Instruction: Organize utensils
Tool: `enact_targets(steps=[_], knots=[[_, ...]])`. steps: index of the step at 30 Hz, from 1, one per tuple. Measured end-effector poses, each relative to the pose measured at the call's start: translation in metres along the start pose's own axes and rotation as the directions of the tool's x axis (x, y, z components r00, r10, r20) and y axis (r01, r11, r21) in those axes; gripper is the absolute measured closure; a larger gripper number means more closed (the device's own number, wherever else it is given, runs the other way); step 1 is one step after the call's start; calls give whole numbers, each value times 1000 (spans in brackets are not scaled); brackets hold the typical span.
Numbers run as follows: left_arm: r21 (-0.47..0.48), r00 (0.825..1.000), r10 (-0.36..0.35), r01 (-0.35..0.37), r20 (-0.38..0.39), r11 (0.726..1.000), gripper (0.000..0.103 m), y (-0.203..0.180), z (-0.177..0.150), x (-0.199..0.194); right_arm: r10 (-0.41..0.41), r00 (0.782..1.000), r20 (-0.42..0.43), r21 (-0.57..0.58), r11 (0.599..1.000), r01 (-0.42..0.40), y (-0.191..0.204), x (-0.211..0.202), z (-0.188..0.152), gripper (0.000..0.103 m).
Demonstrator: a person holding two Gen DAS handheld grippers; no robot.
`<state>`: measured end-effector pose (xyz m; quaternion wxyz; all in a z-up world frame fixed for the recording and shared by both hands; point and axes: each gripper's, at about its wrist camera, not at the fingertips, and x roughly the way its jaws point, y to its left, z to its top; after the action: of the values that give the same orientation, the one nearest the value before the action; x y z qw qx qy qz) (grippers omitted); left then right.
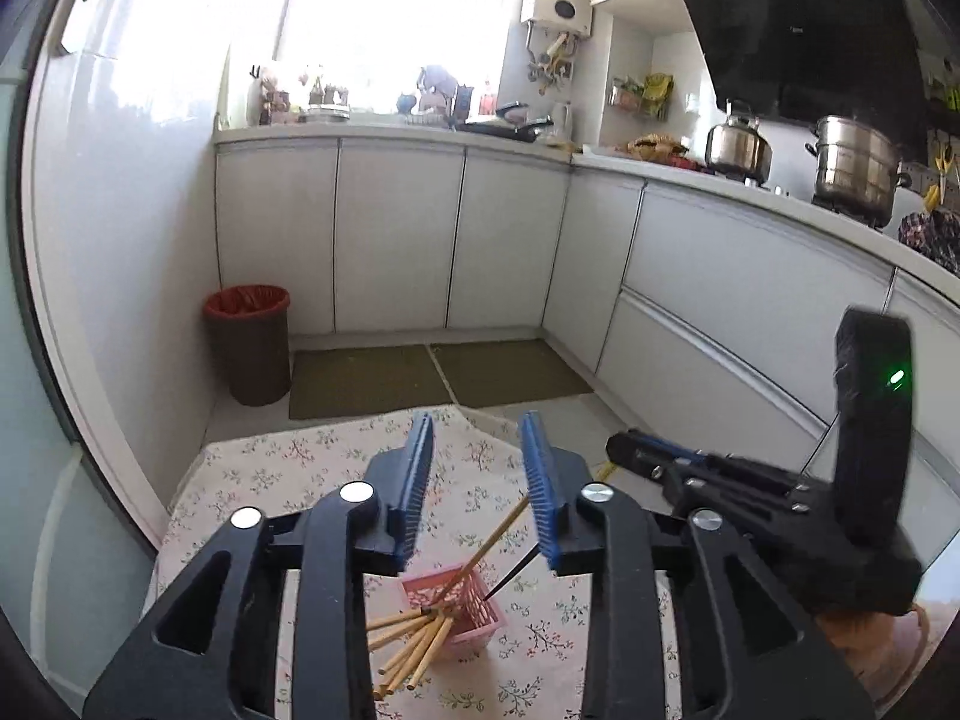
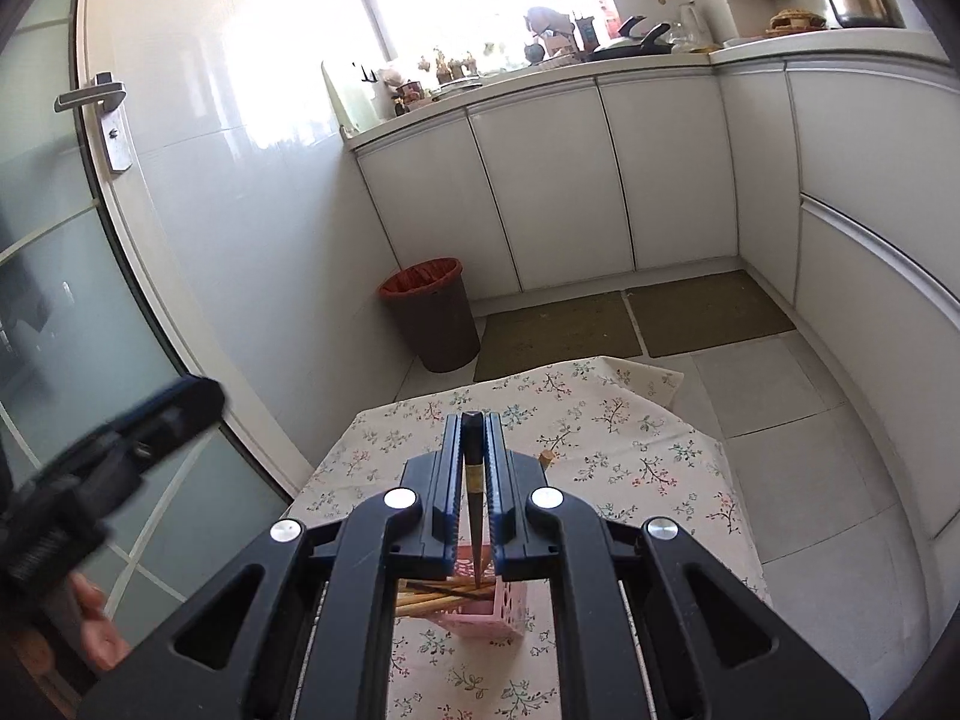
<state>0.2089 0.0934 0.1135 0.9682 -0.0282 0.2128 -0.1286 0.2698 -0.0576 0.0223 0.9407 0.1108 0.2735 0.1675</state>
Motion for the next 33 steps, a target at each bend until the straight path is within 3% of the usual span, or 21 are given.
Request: enact_targets(steps=[1, 4, 8, 10, 11, 12, 13, 18, 22, 25, 29, 33], knots=[[5, 999, 14, -14, 32, 1000, 59, 3, 6, -13, 2, 1000, 0, -1, 1000, -2, 1, 3, 0, 96], [10, 996, 27, -28, 80, 1000, 55, 10, 16, -37, -2, 1000, -2, -13, 1000, 2, 5, 11, -2, 96], [-6, 994, 47, -46, 103, 999, 50, 19, 16, -54, -12, 1000, -20, -56, 998, 11, 16, 31, -13, 95], [-9, 992, 70, -70, 102, 998, 42, 22, 12, -56, 1, 998, -64, -76, 997, -6, 19, 45, -23, 94], [-8, 991, 88, -87, 98, 996, 40, 22, 10, -56, -10, 997, -76, -81, 997, 3, 21, 51, -28, 85], [-6, 991, 95, -95, 92, 995, 40, 23, 10, -54, -13, 997, -77, -86, 996, 6, 22, 52, -31, 68], [-8, 991, 102, -102, 86, 995, 40, 24, 8, -55, -13, 998, -61, -88, 996, 8, 23, 50, -31, 64], [-41, 986, 158, -156, 59, 987, 35, 30, 9, -51, -63, 998, -13, -76, 995, 62, 24, 29, -16, 62], [-67, 974, 210, -205, 80, 976, 20, 30, 7, -57, -97, 995, 13, -77, 992, 97, 22, 8, -7, 62], [-77, 967, 244, -238, 78, 968, 7, 25, 8, -60, -128, 991, 32, -76, 989, 130, 22, -7, -4, 56], [-60, 949, 303, -299, 90, 952, 7, 13, 7, -70, -176, 983, 50, -43, 983, 178, 22, -31, -5, 37], [-58, 919, 383, -379, 97, 924, 7, -2, -4, -85, -273, 958, 85, 3, 962, 274, 16, -67, -18, 14]])
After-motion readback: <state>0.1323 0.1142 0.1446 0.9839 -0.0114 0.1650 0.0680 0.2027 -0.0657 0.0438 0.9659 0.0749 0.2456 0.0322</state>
